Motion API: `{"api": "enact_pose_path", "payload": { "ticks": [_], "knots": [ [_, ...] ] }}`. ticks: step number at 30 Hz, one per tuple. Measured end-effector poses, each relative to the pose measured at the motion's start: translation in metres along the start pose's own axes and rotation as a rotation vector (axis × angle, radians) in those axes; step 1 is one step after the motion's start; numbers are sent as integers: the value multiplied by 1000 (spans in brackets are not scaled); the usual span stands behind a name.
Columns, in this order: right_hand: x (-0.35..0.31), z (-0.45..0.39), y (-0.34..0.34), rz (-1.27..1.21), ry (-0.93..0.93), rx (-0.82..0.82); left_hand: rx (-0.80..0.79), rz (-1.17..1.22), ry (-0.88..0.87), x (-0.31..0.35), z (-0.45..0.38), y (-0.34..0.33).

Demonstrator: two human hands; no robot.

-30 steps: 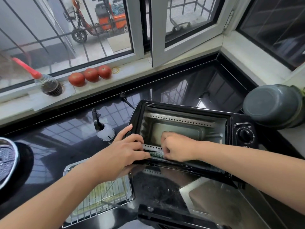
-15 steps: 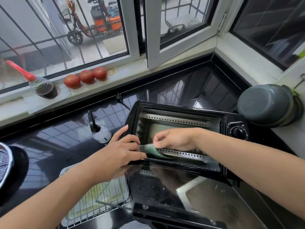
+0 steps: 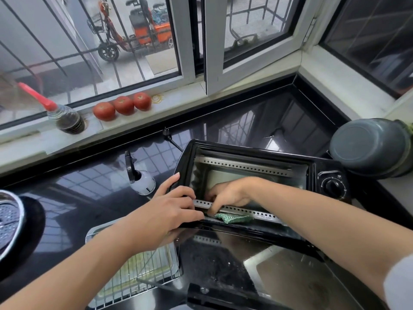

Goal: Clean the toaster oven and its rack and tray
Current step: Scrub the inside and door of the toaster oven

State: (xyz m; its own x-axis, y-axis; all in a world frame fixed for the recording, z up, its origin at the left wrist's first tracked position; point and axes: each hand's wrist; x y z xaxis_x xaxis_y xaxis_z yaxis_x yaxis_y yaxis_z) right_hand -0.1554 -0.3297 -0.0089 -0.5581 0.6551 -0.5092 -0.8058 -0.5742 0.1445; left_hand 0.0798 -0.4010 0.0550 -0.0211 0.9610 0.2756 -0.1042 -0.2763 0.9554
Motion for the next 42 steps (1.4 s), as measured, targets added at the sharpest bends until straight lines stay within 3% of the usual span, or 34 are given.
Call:
{"api": "enact_pose_path", "payload": {
  "ticks": [5,10,15,19,25,32,34,38,42],
  "knots": [
    [8,7,7,57,-47,-62,-1,1,-4,0,1,1],
    [20,8,25,-206,-7,-183,7,14,1,-1,-1,2],
    [15,13,24,135,-57,-265,5,11,-10,-1,0,2],
    [16,15,24,232,-138,-239,-5,6,-6,1,1,4],
    [-21,-11,-5,273,-10,2,-13,3,-15,-1,2,0],
    [5,-9,19,319,-270,-207,24,33,-20,-9,-1,-12],
    [0,-10,19,270,-206,-230,30,19,-20,-9,-1,-16],
    [-9,2,16,-70,-22,-250,60,45,-26,-10,-2,-17],
    [12,0,18,-109,-165,-218,83,57,-27,-11,-2,-18]
  ]
}}
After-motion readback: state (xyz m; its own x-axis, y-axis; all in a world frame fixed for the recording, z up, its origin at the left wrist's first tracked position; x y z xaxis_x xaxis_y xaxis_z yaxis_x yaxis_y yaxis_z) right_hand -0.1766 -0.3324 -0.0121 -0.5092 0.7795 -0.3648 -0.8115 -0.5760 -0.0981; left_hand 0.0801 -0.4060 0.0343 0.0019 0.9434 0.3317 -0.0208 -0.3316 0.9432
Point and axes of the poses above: each hand's wrist, its own z-axis away from the middle knuckle, its own y-axis out of the back of the hand, x = y × z, and after that the axes turned 6 degrees about z, right-handed
